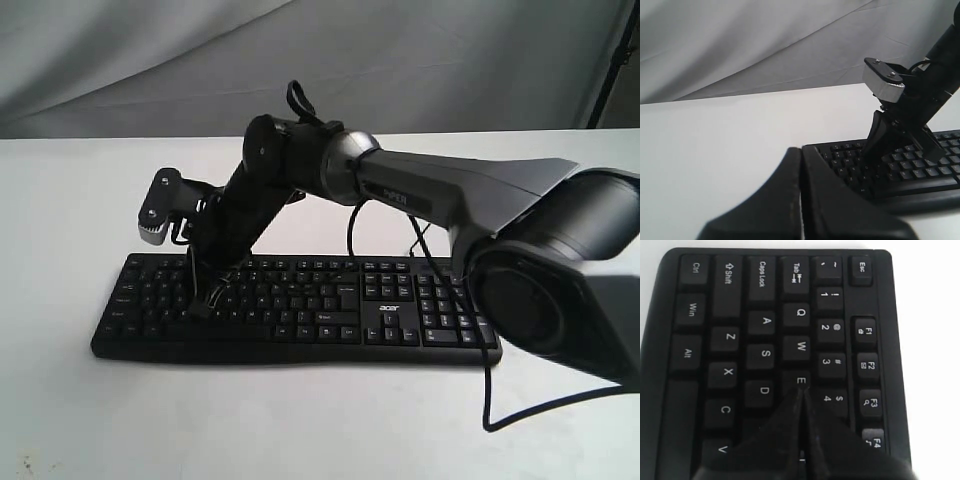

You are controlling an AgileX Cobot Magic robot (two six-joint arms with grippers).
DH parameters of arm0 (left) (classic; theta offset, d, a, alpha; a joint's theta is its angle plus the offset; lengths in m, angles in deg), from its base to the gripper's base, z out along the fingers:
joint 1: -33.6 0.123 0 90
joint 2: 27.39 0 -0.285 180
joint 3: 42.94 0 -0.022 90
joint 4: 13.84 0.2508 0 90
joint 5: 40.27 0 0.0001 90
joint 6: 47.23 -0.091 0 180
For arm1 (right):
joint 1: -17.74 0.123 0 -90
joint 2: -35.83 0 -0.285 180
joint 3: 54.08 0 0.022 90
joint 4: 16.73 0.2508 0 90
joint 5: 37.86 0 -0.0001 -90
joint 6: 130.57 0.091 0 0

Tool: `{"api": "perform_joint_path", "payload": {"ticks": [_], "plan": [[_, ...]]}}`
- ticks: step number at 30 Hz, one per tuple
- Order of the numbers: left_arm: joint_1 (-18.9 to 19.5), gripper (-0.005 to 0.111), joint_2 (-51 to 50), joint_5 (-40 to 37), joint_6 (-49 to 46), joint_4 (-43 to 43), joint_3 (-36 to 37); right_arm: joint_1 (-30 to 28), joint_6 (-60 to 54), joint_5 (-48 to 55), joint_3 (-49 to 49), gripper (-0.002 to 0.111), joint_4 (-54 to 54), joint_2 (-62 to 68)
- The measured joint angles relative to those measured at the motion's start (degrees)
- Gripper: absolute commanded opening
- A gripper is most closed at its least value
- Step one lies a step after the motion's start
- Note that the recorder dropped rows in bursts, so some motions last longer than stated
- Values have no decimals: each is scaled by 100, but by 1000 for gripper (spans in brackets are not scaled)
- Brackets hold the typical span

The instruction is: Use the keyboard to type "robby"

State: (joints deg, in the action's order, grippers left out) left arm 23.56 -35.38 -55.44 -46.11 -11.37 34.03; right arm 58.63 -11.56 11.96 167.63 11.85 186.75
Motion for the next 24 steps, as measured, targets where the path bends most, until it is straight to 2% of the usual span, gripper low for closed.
{"api": "perform_joint_path", "payload": {"ticks": [24], "plan": [[0, 0, 0, 0, 0, 0, 0, -101, 404, 830, 11, 0, -521, -322]]}}
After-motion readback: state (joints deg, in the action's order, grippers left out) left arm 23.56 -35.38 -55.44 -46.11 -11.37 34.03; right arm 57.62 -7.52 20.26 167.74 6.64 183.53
